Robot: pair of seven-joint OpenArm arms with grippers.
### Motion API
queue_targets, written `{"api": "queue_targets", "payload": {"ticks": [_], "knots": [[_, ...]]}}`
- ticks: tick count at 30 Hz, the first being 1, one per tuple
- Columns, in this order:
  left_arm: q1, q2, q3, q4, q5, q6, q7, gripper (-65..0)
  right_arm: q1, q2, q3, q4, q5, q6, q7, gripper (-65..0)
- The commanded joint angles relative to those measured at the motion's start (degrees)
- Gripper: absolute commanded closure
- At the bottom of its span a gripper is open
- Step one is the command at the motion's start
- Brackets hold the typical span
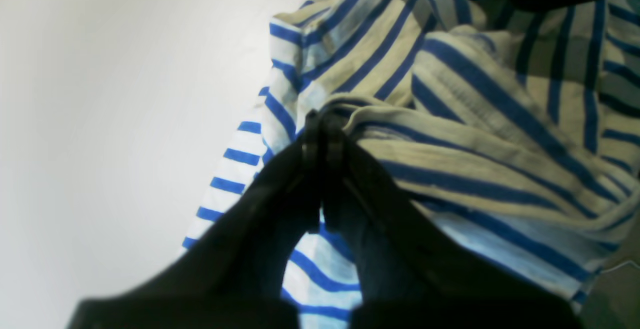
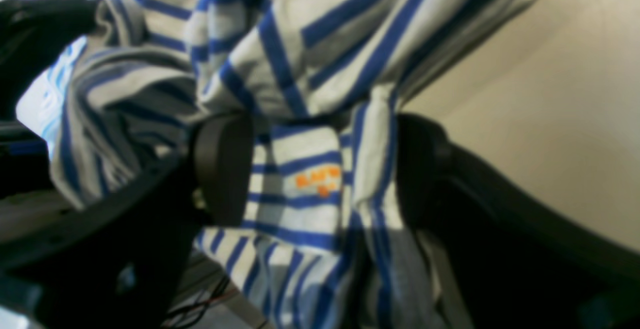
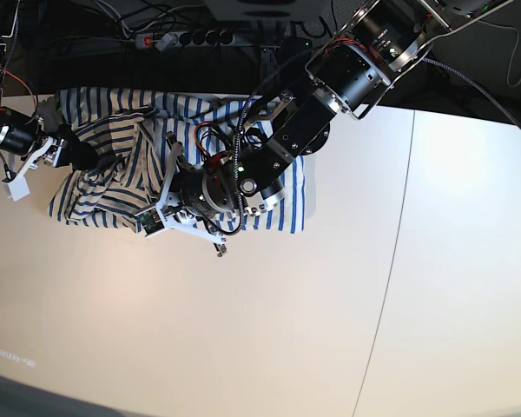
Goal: Fold the T-shirt properly
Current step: 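Pull the held edge across the shirt toward the right gripper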
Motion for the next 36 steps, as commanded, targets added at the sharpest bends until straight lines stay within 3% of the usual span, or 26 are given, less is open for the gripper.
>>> {"api": "queue_targets", "payload": {"ticks": [1, 11, 16, 17, 19, 23, 26, 31, 36], "knots": [[-1.2, 0.9, 0.0, 0.9, -0.3, -0.2, -1.4, 0.0, 0.2, 1.6, 0.5, 0.3, -0.3, 3.8, -0.8, -44.3], [-1.2, 0.9, 0.0, 0.9, -0.4, -0.2, -1.4, 0.0, 4.0, 0.5, 0.3, 0.3, 0.4, 3.8, -1.4, -44.3], [-1.2, 0.9, 0.0, 0.9, -0.4, -0.2, -1.4, 0.0, 3.9, 0.5, 0.3, 0.3, -2.7, 3.8, -1.5, -44.0], [-1.2, 0.9, 0.0, 0.9, -0.4, -0.2, -1.4, 0.0, 3.9, 0.5, 0.3, 0.3, -3.3, 3.8, -1.5, -42.4], [-1.2, 0.9, 0.0, 0.9, -0.4, -0.2, -1.4, 0.0, 3.9, 0.5, 0.3, 0.3, -4.2, 3.8, -1.5, -32.4], [-1.3, 0.9, -0.5, 1.1, -0.9, -0.2, -0.7, 0.0, 3.9, 0.5, 0.3, 0.3, -5.1, 3.8, -1.1, 0.0], [-1.2, 0.9, -3.5, 2.3, -3.5, -0.2, -0.6, 0.0, 3.9, 0.5, 0.3, 0.3, -6.0, 3.8, 1.4, 0.0], [-1.2, 0.7, -11.1, 5.6, -6.4, -0.8, 2.5, 0.0, 3.9, 0.5, 0.3, 0.3, -17.3, 3.8, 7.2, 0.0], [-1.2, -2.8, -16.8, 5.7, -11.5, -3.3, 3.2, 0.0, 3.9, 0.9, 0.5, 0.3, -22.4, 3.8, 8.0, 0.0]]}}
